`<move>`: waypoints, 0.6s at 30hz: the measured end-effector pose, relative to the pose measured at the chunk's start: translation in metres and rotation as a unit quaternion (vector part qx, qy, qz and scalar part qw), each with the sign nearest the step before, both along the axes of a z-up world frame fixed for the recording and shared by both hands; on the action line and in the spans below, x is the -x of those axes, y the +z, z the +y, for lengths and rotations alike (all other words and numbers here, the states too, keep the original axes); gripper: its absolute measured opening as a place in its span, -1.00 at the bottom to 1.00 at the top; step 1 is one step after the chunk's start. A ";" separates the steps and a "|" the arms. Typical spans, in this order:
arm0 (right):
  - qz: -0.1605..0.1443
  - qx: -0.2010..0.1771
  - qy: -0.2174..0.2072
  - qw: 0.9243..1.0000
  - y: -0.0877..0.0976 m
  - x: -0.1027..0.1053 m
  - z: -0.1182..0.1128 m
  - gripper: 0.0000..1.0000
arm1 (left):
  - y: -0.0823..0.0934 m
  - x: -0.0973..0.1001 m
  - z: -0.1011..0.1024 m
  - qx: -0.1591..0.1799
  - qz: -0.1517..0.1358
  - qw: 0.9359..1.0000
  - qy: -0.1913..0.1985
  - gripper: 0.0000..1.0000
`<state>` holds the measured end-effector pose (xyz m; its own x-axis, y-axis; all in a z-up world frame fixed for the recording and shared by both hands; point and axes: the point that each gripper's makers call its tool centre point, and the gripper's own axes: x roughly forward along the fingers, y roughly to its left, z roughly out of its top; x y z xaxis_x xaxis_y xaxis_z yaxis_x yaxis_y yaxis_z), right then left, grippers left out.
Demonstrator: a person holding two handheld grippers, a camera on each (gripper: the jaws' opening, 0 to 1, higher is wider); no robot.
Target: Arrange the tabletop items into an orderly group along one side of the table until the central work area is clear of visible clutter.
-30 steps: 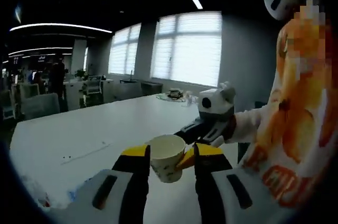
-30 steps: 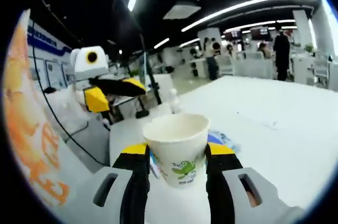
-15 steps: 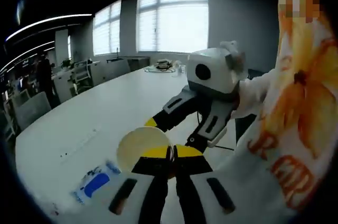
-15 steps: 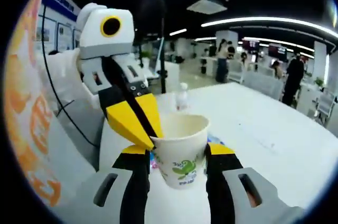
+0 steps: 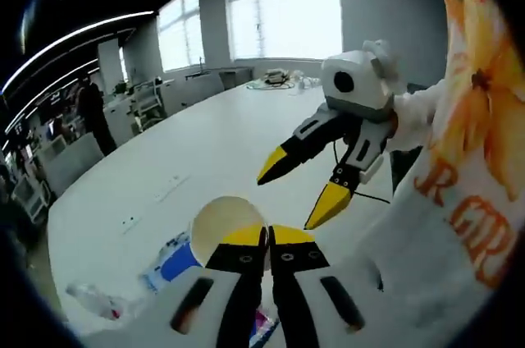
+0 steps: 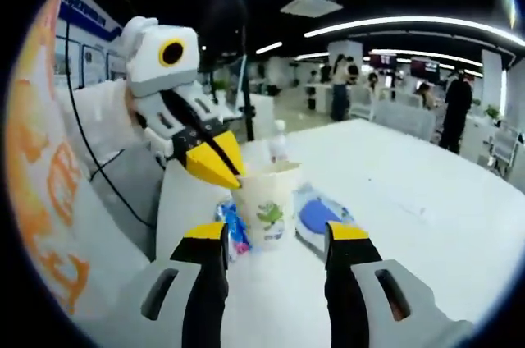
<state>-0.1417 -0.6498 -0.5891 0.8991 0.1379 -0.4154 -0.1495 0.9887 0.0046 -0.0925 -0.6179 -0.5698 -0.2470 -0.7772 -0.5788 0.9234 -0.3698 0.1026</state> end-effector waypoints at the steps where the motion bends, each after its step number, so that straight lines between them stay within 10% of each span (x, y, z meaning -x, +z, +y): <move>1: 0.005 0.008 -0.001 1.000 -0.002 0.003 -0.001 -0.14 | -0.005 -0.009 0.002 -0.008 -0.013 1.000 0.010 -1.00; 10: 0.011 -0.022 -0.035 0.999 -0.015 0.027 -0.009 -0.18 | -0.037 -0.106 0.012 -0.042 -0.152 0.983 0.094 -1.00; 18: 0.016 -0.038 -0.044 0.998 -0.021 0.034 -0.009 -0.19 | -0.047 -0.176 0.004 -0.056 -0.173 0.969 0.166 -1.00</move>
<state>-0.1756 -0.6588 -0.6097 0.8952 0.0921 -0.4360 -0.0615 0.9946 0.0839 0.0839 -0.6138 -0.6166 0.2294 -0.7080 -0.6679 0.9113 -0.0849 0.4029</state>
